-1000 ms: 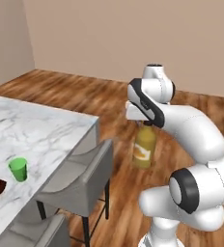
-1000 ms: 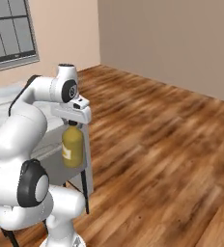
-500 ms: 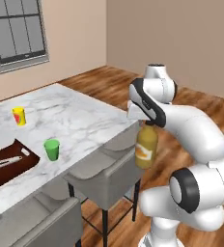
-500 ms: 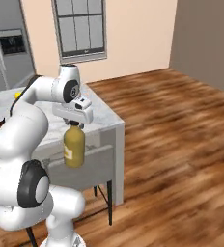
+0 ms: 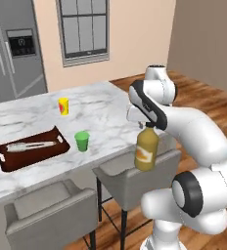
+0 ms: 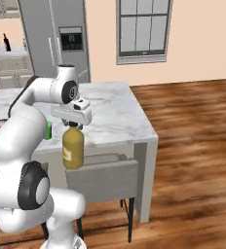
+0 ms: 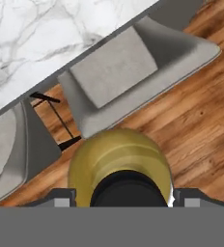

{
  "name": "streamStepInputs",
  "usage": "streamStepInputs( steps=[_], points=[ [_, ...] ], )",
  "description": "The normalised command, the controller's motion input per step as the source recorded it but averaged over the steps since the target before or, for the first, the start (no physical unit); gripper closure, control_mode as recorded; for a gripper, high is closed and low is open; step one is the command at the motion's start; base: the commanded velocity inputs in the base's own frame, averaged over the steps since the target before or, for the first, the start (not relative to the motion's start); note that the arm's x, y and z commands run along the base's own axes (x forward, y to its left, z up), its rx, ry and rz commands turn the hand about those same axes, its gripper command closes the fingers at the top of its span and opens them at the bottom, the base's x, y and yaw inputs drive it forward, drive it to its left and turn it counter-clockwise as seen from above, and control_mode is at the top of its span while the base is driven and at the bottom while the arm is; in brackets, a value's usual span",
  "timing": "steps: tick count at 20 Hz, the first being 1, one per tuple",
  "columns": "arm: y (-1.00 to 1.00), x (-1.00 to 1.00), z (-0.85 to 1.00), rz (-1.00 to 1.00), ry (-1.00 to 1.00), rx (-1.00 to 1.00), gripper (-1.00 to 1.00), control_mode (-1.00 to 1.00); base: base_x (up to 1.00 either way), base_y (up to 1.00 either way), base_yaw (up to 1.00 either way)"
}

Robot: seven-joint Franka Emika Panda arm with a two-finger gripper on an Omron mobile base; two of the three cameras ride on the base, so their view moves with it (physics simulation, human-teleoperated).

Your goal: Place the drinks on the dining counter in a tight cluster.

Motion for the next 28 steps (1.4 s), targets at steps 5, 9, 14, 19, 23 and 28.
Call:
streamStepInputs(
  steps=[5,9,14,19,23,28],
  points=[
    [0.0,0.0,0.0,0.0,0.0,0.0,1.0,1.0,0.46,-0.24,0.43],
    [0.0,0.0,0.0,0.0,0.0,0.0,1.0,1.0,0.48,-0.27,0.38],
    [0.0,0.0,0.0,0.0,0.0,0.0,1.0,1.0,0.48,-0.33,0.31],
    [0.0,0.0,0.0,0.0,0.0,0.0,1.0,1.0,0.49,-0.34,0.29],
    [0.0,0.0,0.0,0.0,0.0,0.0,1.0,1.0,0.35,-0.26,0.22],
    [0.0,0.0,0.0,0.0,0.0,0.0,1.0,1.0,0.06,-0.04,0.04]
  ],
)
